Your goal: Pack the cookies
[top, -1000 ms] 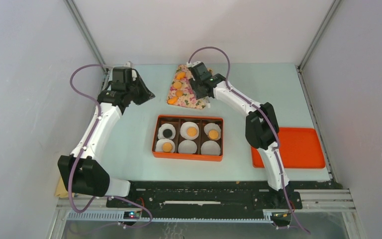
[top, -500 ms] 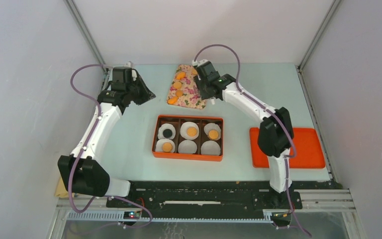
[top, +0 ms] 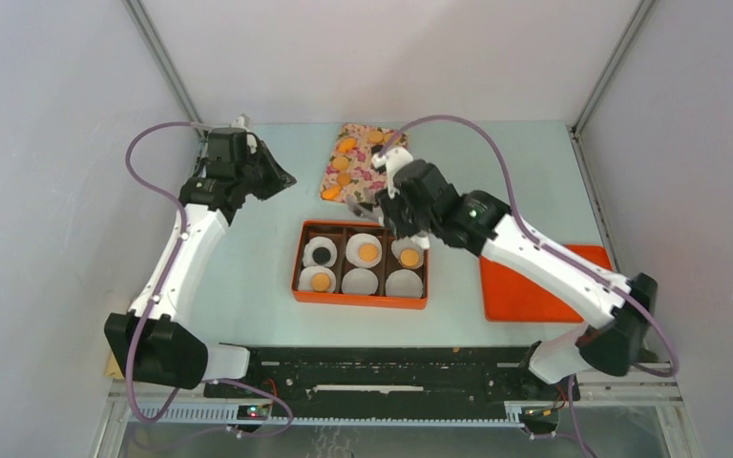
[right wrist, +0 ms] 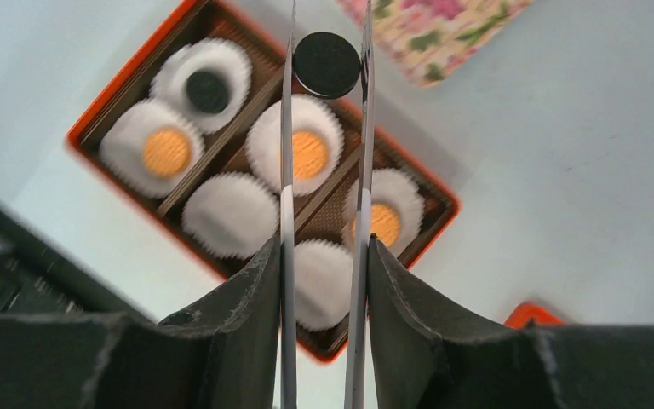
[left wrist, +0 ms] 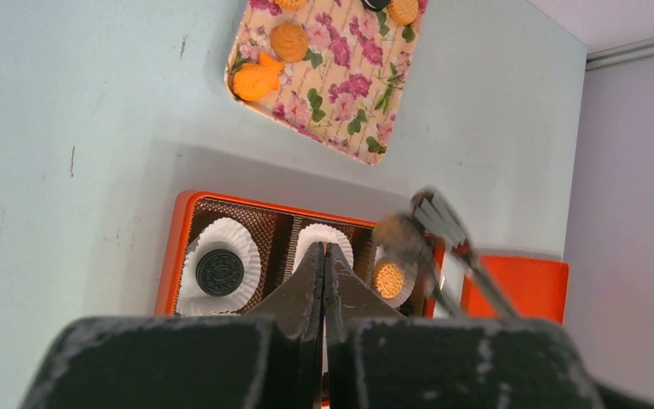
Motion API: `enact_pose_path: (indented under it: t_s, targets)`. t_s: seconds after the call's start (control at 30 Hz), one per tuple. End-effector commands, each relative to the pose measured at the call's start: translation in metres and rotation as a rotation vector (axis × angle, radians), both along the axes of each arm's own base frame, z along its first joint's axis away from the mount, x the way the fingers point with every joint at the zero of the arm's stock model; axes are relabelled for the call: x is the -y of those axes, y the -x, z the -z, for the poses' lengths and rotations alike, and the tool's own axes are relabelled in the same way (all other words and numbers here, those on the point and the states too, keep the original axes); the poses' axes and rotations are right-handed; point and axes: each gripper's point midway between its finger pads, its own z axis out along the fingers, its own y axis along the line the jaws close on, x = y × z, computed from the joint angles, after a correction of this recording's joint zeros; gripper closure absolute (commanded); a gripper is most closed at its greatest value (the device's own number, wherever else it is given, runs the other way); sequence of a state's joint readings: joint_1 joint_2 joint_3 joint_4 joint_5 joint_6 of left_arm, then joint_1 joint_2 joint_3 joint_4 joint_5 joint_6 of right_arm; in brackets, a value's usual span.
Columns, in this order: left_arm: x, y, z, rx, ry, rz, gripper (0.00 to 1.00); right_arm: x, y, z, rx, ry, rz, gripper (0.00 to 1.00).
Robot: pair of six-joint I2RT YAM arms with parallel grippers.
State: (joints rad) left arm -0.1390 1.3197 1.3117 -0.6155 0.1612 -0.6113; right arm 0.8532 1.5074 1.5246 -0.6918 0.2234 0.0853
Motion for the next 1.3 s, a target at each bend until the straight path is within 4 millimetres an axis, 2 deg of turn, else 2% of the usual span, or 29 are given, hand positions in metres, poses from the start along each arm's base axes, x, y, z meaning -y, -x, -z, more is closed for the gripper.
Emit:
enact_pose_path:
  t_s: [0.0,0.1,0.2,0.57,0.63,0.73,0.8,0.9,1.03,1.17,1.27]
  targets:
    - [-0.001,0.004,-0.022,0.064,0.017,0.001,0.99,-0.006,0.058,-0.012,-0.025,-0.050,-0.103,0.87]
    - [0.000,0.006,-0.022,0.062,0.022,0.000,0.99,-0.008,0.086,0.002,-0.092,-0.034,-0.142,0.87]
    - [0.001,0.007,-0.021,0.060,0.025,0.003,0.99,-0.012,0.104,0.018,-0.140,-0.017,-0.160,0.87]
    - [0.001,0.009,-0.027,0.076,0.022,0.000,0.99,-0.023,0.124,0.052,-0.209,0.051,-0.187,0.85]
    - [0.002,0.009,-0.025,0.071,0.024,0.004,0.99,-0.026,0.124,0.053,-0.210,0.047,-0.196,0.83]
    - [0.002,0.008,-0.024,0.068,0.023,0.004,0.99,-0.029,0.124,0.054,-0.210,0.045,-0.202,0.64]
    - [0.001,0.008,-0.024,0.070,0.021,0.004,0.99,-0.028,0.124,0.055,-0.211,0.052,-0.202,0.55]
    - [0.001,0.008,-0.025,0.073,0.016,0.005,0.98,-0.028,0.122,0.053,-0.201,0.050,-0.199,0.48]
    - [0.001,0.008,-0.025,0.075,0.016,0.011,0.98,-0.028,0.119,0.043,-0.173,0.024,-0.194,0.48]
    - [0.002,0.007,-0.027,0.076,0.021,0.012,0.98,-0.024,0.108,0.018,-0.099,0.001,-0.165,0.51]
    - [0.004,0.006,-0.029,0.077,0.027,0.018,0.98,-0.018,0.091,-0.012,-0.023,-0.021,-0.131,0.53]
